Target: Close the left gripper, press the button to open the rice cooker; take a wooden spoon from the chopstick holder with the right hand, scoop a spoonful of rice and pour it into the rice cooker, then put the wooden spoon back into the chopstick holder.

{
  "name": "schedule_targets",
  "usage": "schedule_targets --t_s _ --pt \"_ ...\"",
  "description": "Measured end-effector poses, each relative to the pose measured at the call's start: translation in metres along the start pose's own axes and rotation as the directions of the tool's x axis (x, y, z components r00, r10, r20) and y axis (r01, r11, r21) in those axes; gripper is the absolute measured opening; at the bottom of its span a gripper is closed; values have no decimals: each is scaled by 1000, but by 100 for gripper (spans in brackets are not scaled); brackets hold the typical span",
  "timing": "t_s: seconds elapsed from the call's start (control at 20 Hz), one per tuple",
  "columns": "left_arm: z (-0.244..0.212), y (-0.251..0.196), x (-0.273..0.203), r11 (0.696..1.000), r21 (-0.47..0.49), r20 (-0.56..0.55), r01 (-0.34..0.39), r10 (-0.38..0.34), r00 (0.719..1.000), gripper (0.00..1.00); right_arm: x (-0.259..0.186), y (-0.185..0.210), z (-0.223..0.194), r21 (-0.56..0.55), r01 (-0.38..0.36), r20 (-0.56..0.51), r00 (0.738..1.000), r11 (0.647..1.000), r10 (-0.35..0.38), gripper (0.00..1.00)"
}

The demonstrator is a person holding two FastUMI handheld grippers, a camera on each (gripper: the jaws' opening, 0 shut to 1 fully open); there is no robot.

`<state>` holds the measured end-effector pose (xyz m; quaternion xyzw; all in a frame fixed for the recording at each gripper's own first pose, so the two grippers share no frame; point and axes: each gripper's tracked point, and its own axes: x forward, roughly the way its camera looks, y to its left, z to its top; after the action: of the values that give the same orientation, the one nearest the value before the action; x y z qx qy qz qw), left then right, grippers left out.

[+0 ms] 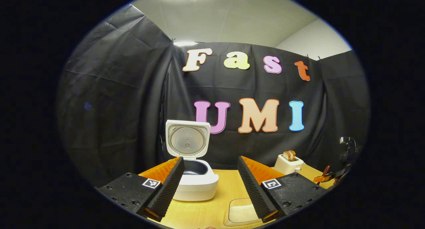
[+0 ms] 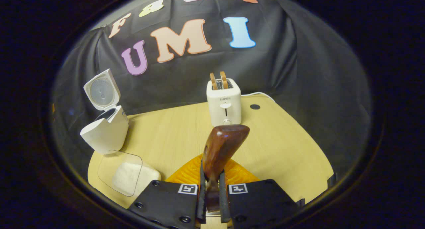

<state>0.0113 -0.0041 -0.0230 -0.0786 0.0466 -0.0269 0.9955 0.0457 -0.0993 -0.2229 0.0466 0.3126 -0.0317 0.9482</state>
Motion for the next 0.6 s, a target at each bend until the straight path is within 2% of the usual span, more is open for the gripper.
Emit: schedule_targets --t_s 0.25,0.6 --pt "2 7 -6 1000 -26 12 7 -7 1000 95 -26 14 38 -18 -8 91 996 1000 10 20" --pt "-2 28 -19 1000 -25 6 3 -3 1000 95 -50 76 66 -44 -92 161 982 995 98 19"
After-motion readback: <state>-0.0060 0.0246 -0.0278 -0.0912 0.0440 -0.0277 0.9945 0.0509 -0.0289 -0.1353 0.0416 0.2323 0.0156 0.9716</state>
